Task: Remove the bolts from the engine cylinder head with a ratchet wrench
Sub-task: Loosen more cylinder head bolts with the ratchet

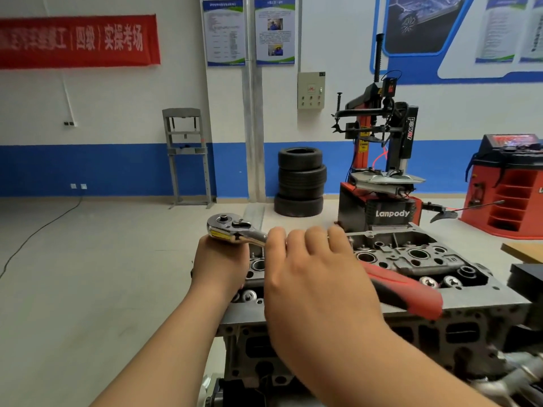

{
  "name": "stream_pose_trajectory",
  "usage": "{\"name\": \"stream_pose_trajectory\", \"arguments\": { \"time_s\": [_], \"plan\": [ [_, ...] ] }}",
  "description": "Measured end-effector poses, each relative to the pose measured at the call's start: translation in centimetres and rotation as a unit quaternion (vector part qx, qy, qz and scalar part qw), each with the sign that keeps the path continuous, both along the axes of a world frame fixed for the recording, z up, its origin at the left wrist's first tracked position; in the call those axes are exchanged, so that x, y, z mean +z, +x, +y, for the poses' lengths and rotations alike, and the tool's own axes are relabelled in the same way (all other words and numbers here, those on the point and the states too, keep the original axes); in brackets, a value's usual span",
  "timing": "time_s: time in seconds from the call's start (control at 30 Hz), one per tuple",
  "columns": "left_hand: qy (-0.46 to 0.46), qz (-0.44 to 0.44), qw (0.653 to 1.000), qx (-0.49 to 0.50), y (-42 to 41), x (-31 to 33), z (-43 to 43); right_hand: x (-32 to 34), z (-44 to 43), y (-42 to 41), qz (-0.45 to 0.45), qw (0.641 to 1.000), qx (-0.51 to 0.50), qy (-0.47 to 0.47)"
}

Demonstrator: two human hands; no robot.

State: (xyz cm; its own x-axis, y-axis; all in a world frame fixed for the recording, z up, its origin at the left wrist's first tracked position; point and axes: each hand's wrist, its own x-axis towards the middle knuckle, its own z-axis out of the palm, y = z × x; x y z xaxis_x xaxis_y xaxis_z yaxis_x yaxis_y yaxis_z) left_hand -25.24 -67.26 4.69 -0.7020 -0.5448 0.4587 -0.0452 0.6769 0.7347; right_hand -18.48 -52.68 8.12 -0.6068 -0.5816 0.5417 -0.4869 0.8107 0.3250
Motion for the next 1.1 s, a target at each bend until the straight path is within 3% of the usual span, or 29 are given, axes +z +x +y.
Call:
{"name": "stream_pose_trajectory", "arguments": {
  "time_s": [0.13,0.2,0.33,0.43,0.67,0.9,0.97,1.1],
  "plan": [
    [0.271,0.049,0.954,-0.114,0.5,-0.9,-0.1,0.9,0.2,-5.7,-0.113,0.992,0.022,-0.053],
    [0.321,0.055,0.932,-0.159,0.8,-1.0,-0.4,1.6,-1.0,-9.3,-0.175,0.980,0.041,-0.084],
    [0.343,0.045,0.921,-0.178,0.5,-0.7,-0.7,2.8,-6.0,-12.9,-0.231,0.970,0.057,-0.042],
    [0.312,0.052,0.936,-0.153,0.4,-0.8,-0.5,2.9,-7.5,-12.7,-0.257,0.965,0.049,-0.026],
    [0.262,0.033,0.958,-0.112,0.2,-0.7,-0.2,3.0,-2.4,-6.8,-0.134,0.986,-0.087,0.055],
    [0.160,0.034,0.982,-0.091,0.4,-0.7,-0.2,2.5,1.5,0.4,-0.158,0.983,0.088,0.011],
    [0.192,0.026,0.973,-0.125,0.7,-0.8,-0.1,2.6,1.3,-0.9,-0.171,0.982,0.076,-0.007],
    [0.330,0.047,0.919,-0.209,1.2,-0.8,-0.8,2.6,-1.0,-8.3,-0.201,0.978,0.039,-0.037]
  ]
}}
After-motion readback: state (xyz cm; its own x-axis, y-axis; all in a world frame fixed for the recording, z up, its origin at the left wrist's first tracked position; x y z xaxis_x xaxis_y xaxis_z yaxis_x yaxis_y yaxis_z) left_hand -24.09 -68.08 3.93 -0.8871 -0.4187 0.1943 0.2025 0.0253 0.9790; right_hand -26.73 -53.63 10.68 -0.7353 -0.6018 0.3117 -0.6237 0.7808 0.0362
